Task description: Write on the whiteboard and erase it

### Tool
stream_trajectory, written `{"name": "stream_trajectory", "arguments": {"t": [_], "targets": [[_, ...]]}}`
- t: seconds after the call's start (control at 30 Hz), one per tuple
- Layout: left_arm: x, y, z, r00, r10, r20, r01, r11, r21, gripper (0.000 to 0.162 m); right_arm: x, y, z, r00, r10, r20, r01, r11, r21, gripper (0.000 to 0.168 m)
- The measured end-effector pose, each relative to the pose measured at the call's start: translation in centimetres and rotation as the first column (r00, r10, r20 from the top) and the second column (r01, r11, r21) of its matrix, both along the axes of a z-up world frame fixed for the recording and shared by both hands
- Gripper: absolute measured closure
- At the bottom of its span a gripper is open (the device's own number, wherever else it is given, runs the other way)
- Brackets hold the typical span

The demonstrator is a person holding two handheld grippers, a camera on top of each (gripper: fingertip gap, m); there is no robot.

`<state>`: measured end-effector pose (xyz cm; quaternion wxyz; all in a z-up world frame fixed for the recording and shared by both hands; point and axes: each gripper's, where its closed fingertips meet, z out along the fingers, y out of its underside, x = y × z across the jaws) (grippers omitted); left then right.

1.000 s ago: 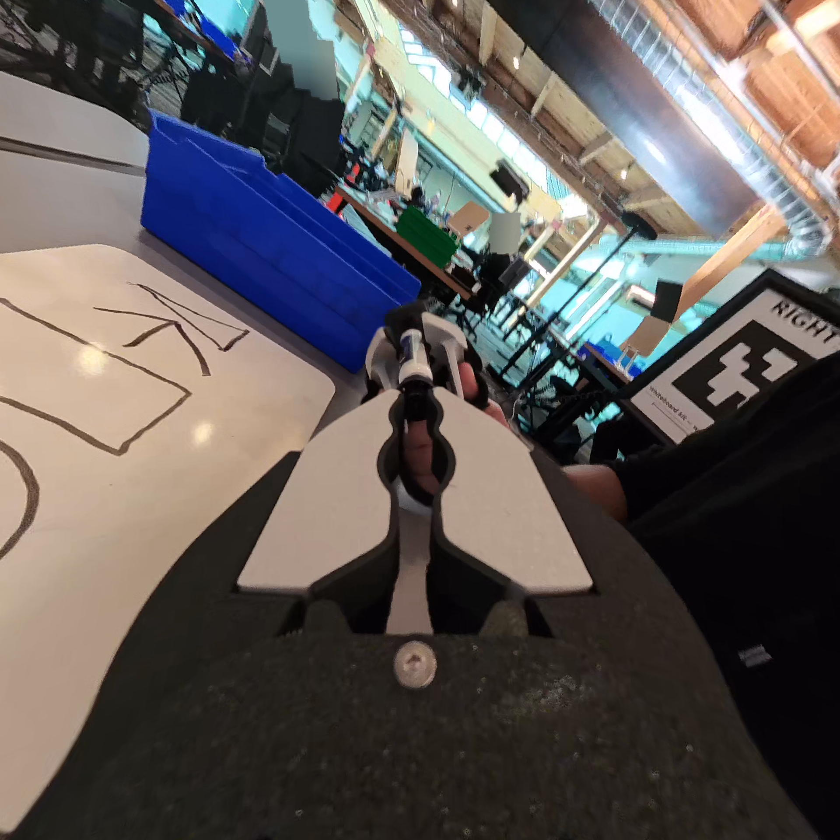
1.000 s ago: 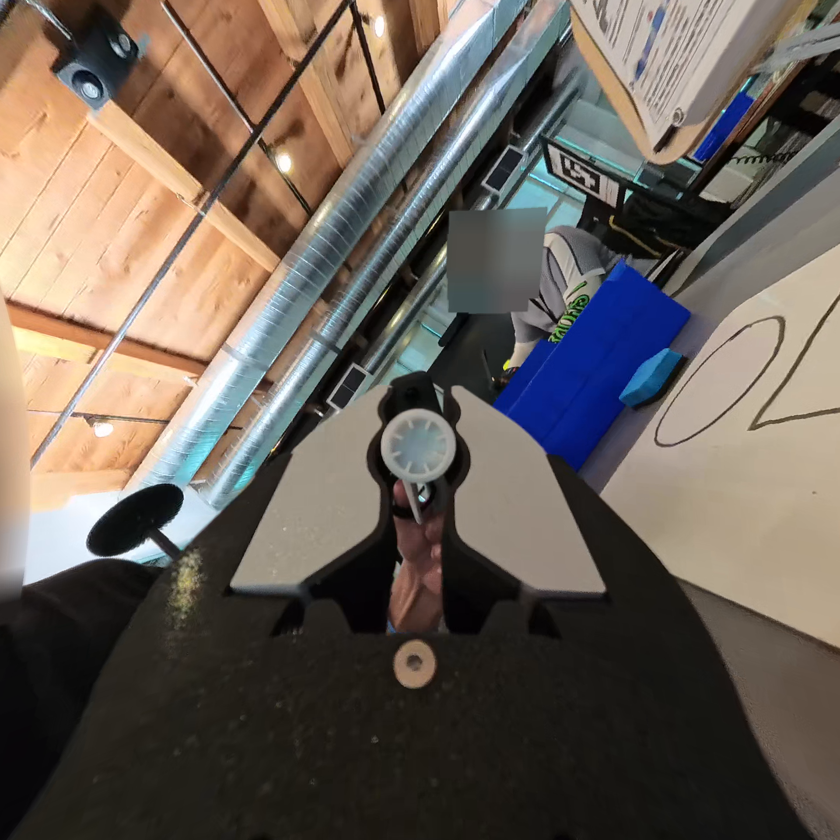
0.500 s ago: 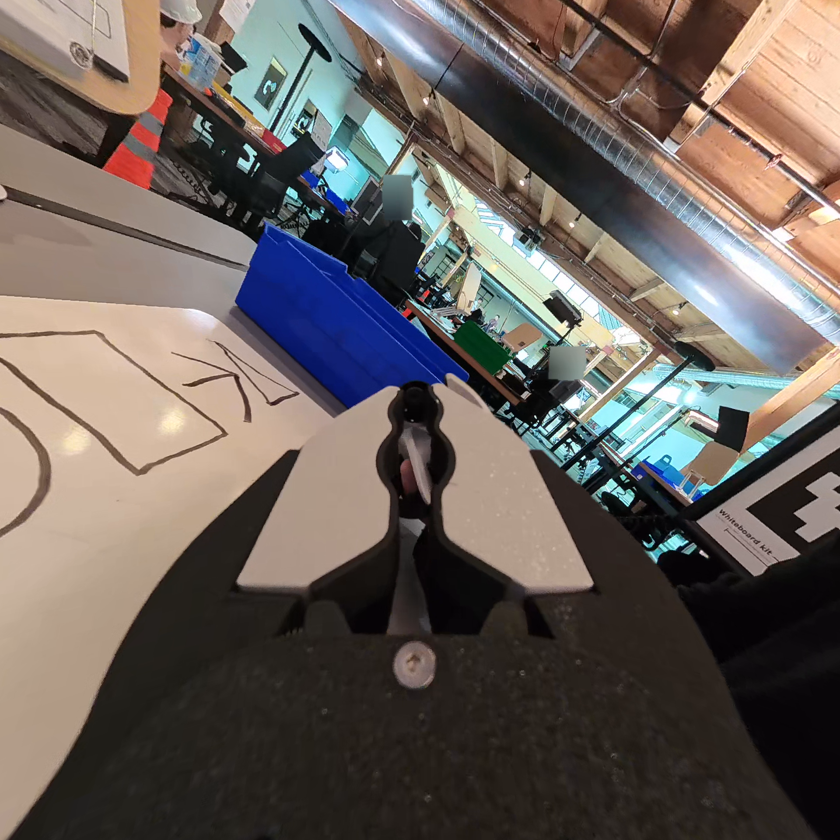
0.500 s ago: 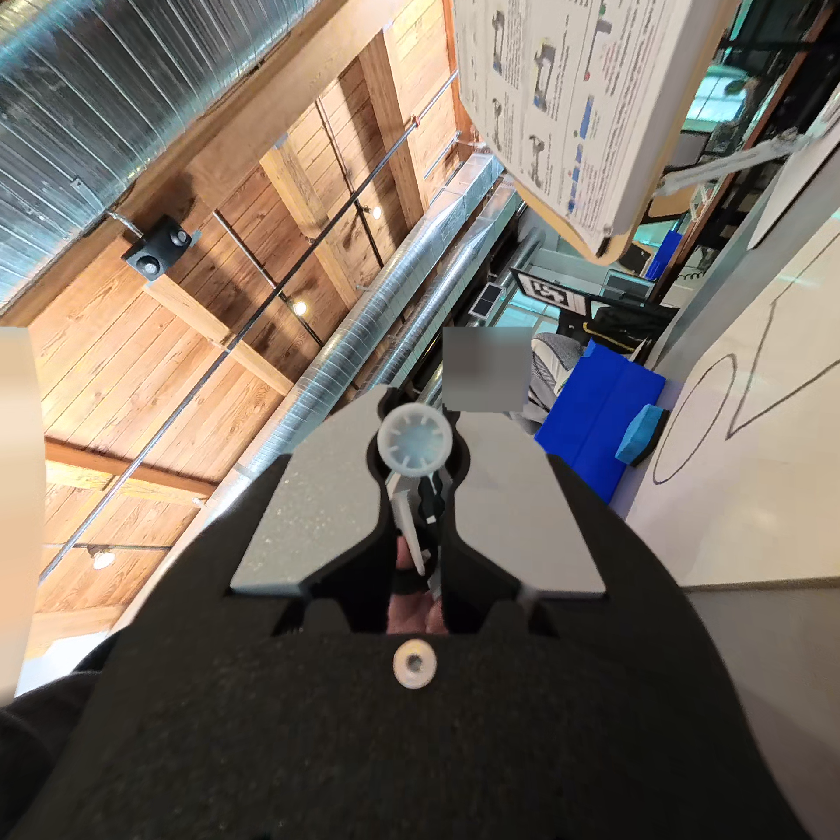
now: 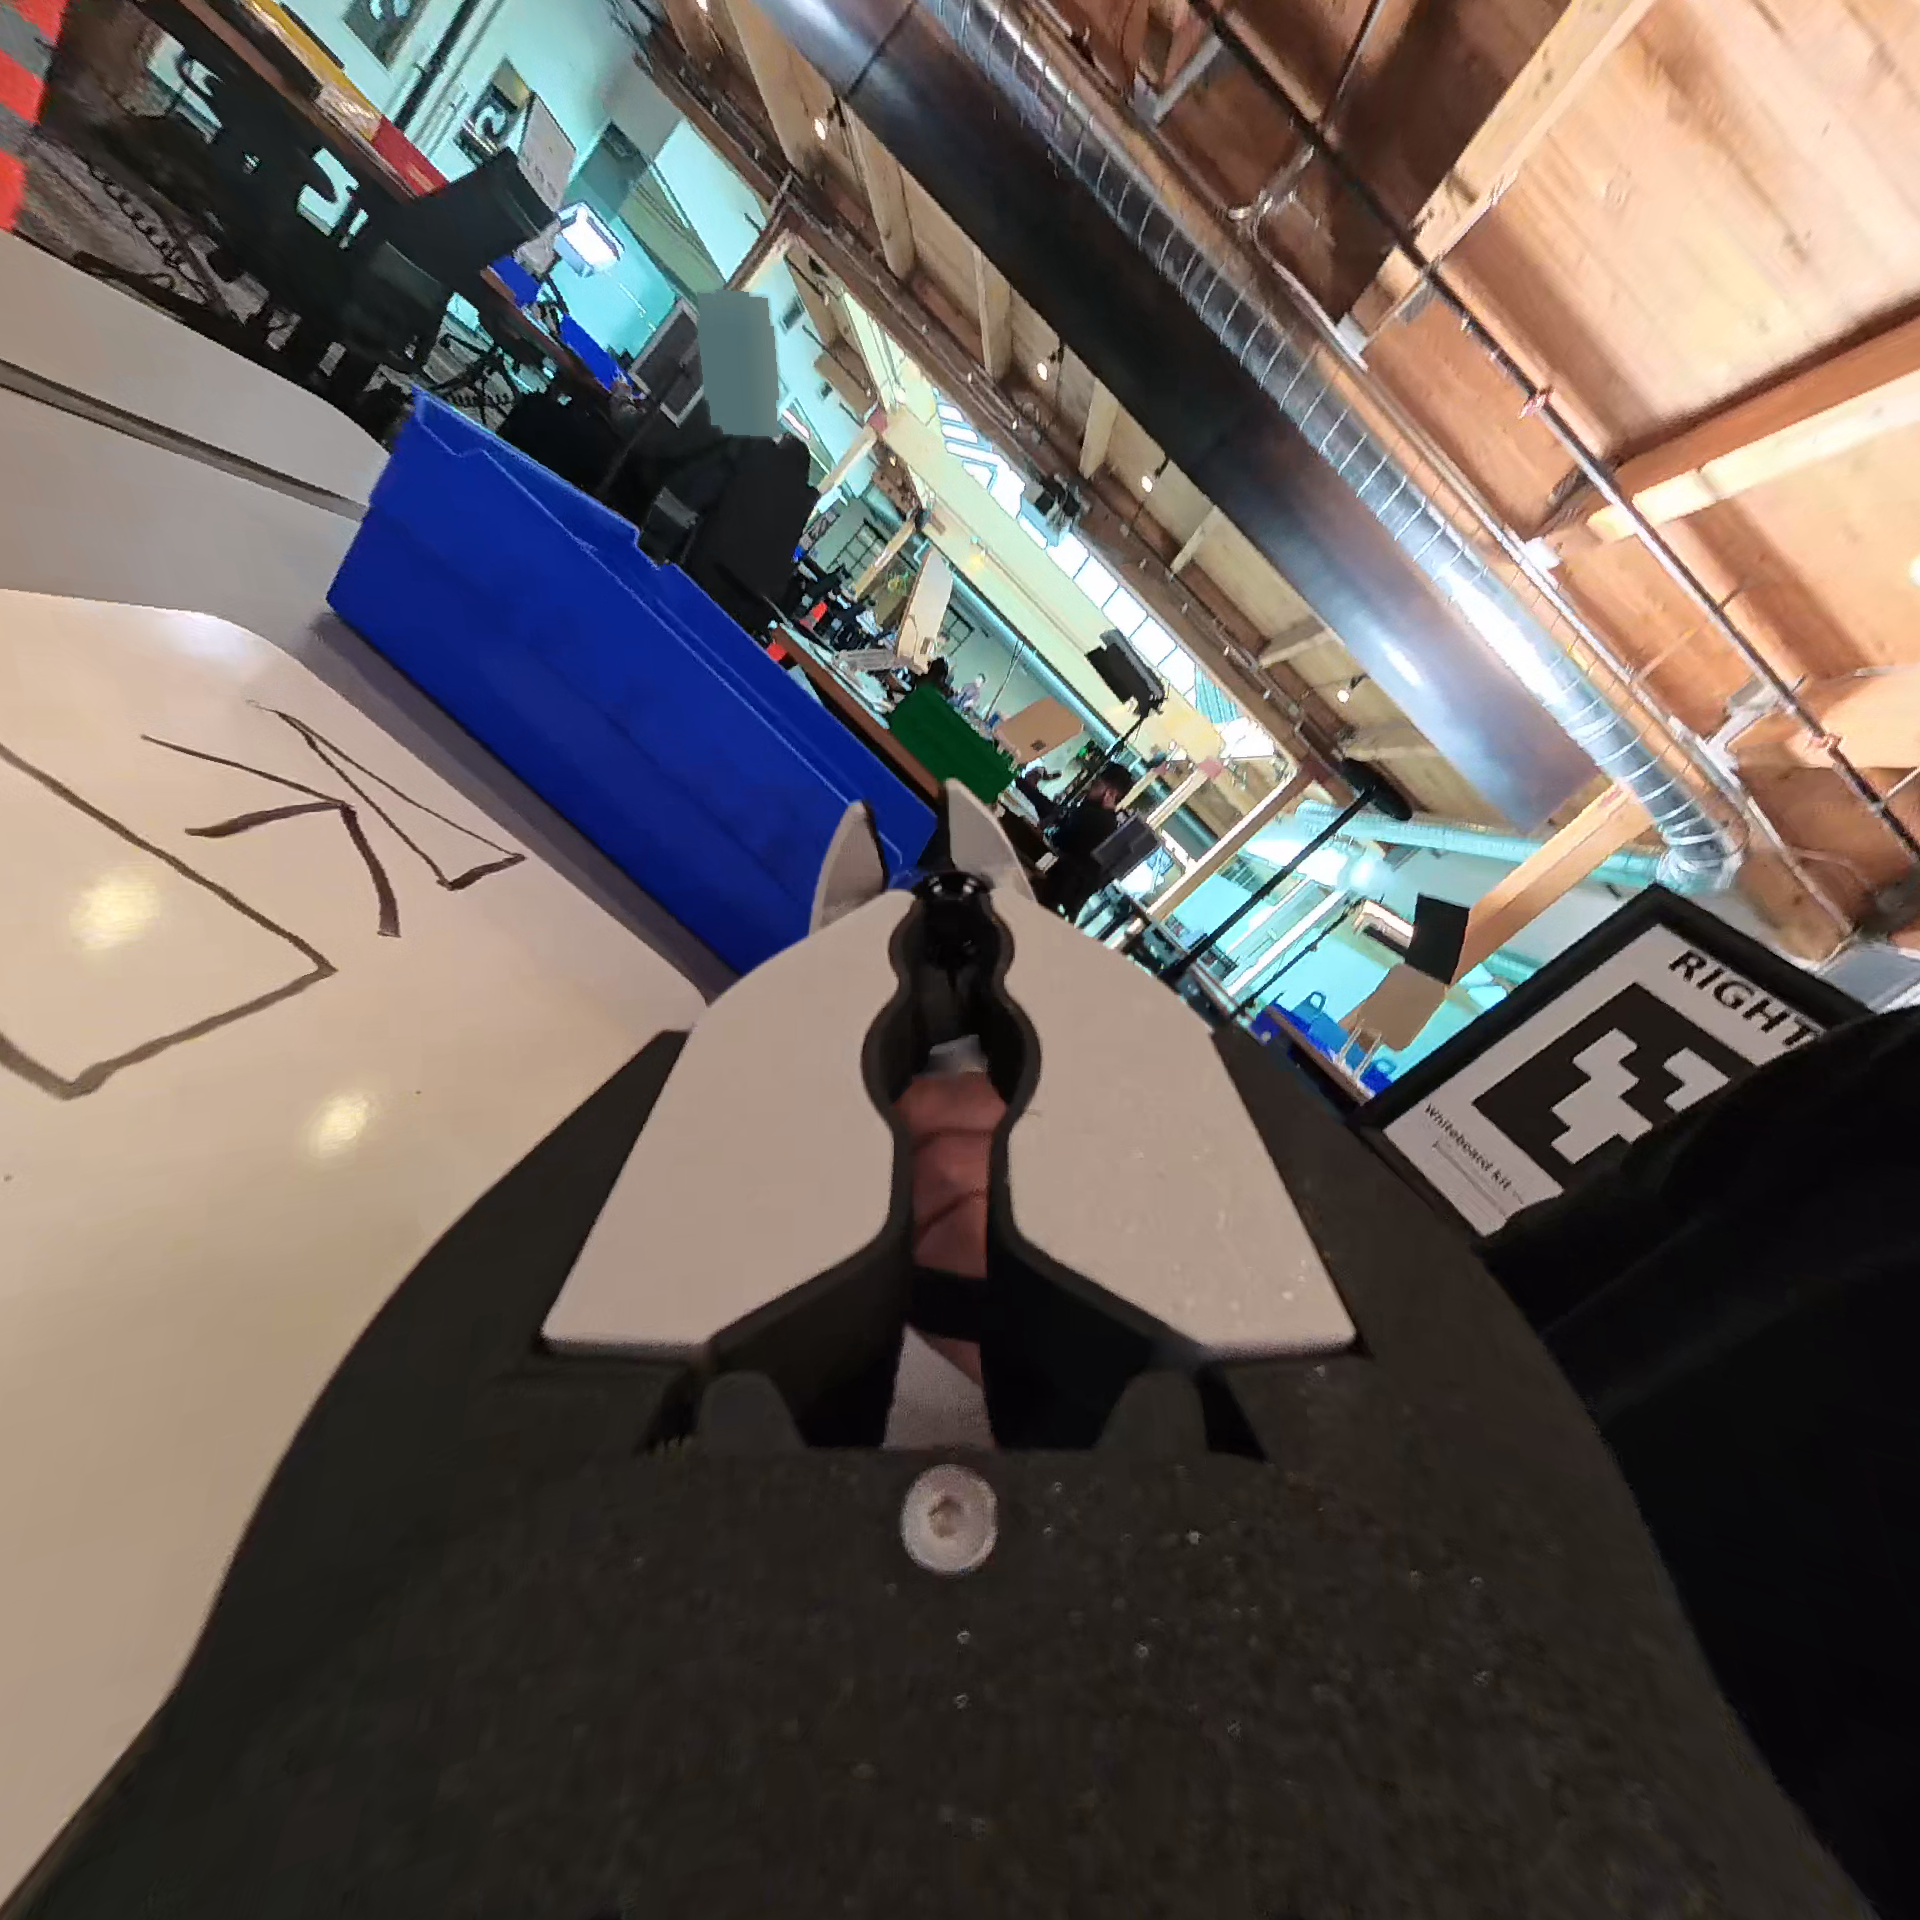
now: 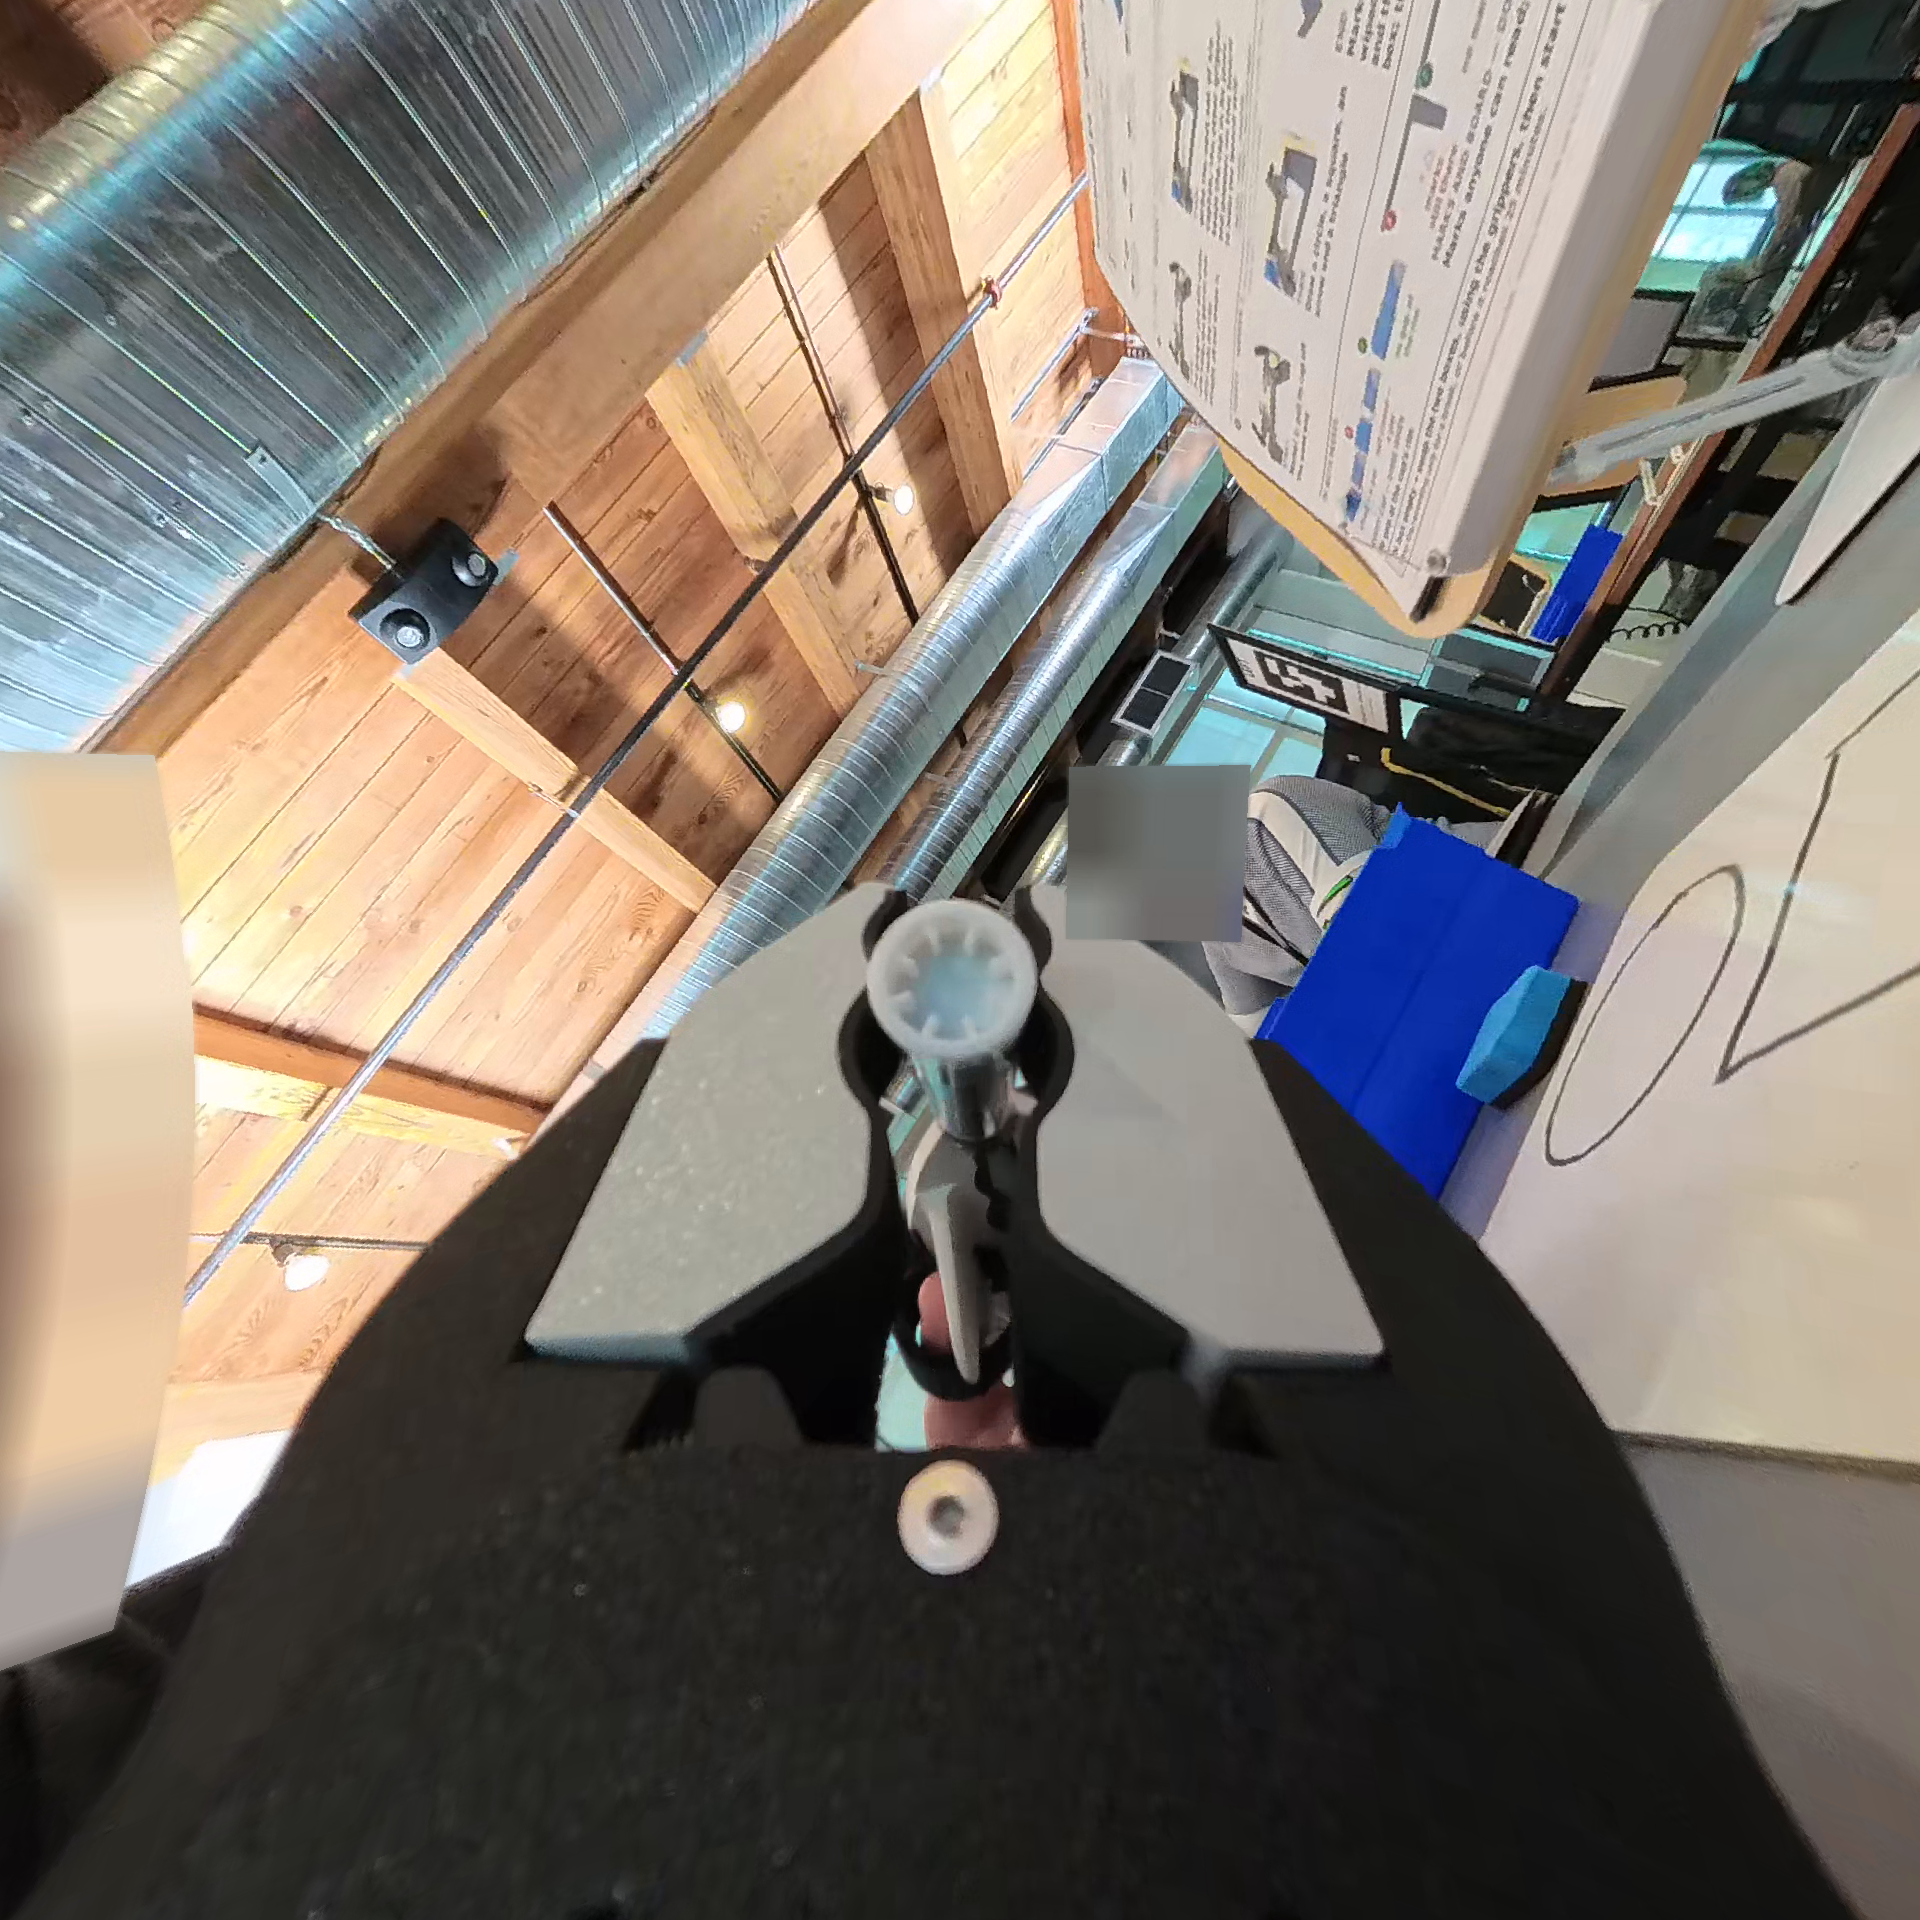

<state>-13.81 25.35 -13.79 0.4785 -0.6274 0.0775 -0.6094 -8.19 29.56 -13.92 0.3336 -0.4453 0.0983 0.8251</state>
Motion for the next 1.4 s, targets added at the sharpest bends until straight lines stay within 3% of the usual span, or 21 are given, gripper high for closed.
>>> {"name": "stream_trajectory", "arguments": {"t": [0.33,0.5,0.83,1.27,1.4], "targets": [[0.2,-1.0,-0.9,0.966,-0.029,-0.258,0.056,0.994,0.098,0.148,-0.3,-0.6,0.3,0.998,0.047,0.046,-0.049,0.998,0.048,0.148],[-0.7,-0.9,-0.7,0.961,-0.019,-0.276,0.050,0.993,0.104,0.139,-0.2,-0.7,0.5,0.996,0.042,0.083,-0.049,0.995,0.083,0.148],[-1.0,-2.0,-0.3,0.930,-0.034,-0.367,0.112,0.975,0.194,0.143,-1.1,-1.6,0.4,0.986,0.086,0.145,-0.105,0.986,0.127,0.148],[-0.7,-2.9,-1.7,0.879,-0.068,-0.472,0.188,0.959,0.212,0.149,-1.9,-2.1,0.2,0.976,0.136,0.169,-0.158,0.980,0.122,0.148],[-0.4,-2.9,-1.6,0.899,-0.068,-0.432,0.178,0.959,0.220,0.149,-1.6,-1.9,-0.1,0.980,0.154,0.129,-0.168,0.981,0.098,0.148]]}}
